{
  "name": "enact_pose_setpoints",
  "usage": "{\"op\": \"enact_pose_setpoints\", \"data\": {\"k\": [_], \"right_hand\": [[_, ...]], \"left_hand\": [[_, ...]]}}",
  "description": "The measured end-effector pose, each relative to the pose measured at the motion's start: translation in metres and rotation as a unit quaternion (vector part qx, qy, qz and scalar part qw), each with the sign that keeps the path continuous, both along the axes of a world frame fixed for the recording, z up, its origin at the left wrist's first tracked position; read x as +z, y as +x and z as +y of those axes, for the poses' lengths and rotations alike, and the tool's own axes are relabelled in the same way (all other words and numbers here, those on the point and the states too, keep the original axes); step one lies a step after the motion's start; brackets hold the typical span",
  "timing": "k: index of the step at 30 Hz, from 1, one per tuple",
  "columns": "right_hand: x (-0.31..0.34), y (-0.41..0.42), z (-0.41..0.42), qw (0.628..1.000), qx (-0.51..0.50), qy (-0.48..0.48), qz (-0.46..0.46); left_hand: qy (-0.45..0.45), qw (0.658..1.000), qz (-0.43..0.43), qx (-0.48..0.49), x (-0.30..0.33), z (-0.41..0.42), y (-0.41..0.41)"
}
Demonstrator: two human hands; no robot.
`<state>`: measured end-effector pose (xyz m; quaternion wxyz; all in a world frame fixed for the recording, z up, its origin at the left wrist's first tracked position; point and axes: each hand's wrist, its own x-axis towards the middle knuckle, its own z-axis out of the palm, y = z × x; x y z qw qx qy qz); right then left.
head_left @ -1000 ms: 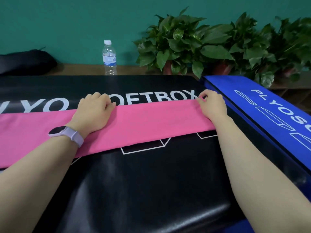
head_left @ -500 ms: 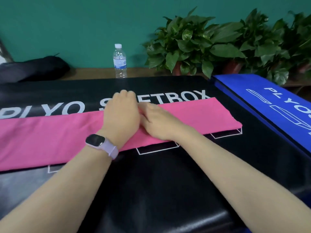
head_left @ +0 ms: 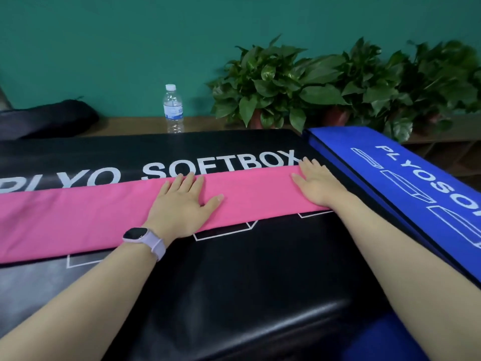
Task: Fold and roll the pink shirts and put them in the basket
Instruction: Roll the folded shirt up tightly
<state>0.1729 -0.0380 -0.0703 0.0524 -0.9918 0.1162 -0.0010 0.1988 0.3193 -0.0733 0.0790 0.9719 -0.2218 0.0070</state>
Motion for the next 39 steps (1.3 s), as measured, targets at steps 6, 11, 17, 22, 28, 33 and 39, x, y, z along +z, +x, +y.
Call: {"op": "enact_pose_setpoints", "data": {"k": [6,11,17,22,28,33,39], "right_hand": [[0.02,-0.029,0.026,0.984,0.061,-0.169,0.0],[0.037,-0.078,0.059,0.978,0.164,-0.13,0.006],[0.03,-0.142,0.186,0.945,0.316,0.038,-0.079],[0.018,-0.16,0.216,0.949,0.299,0.024,-0.092],[0.016,-0.185,0.232,0.963,0.256,-0.052,-0.062],[0.032,-0.194,0.245,0.955,0.259,-0.143,-0.007],[0.051,-0.175,0.274,0.914,0.39,-0.096,-0.052]], "left_hand": [[0.015,1.0,0.009,-0.016,0.007,0.001,-0.027],[0.017,0.996,0.024,-0.081,0.006,0.016,-0.082],[-0.02,0.989,0.033,-0.145,0.016,0.036,-0.153],[-0.089,0.987,-0.089,0.095,0.006,0.088,-0.194],[-0.085,0.974,0.025,0.208,0.015,0.151,-0.21],[-0.11,0.965,0.101,0.218,0.032,0.143,-0.207],[-0.091,0.956,0.107,0.256,0.022,0.134,-0.186]]}}
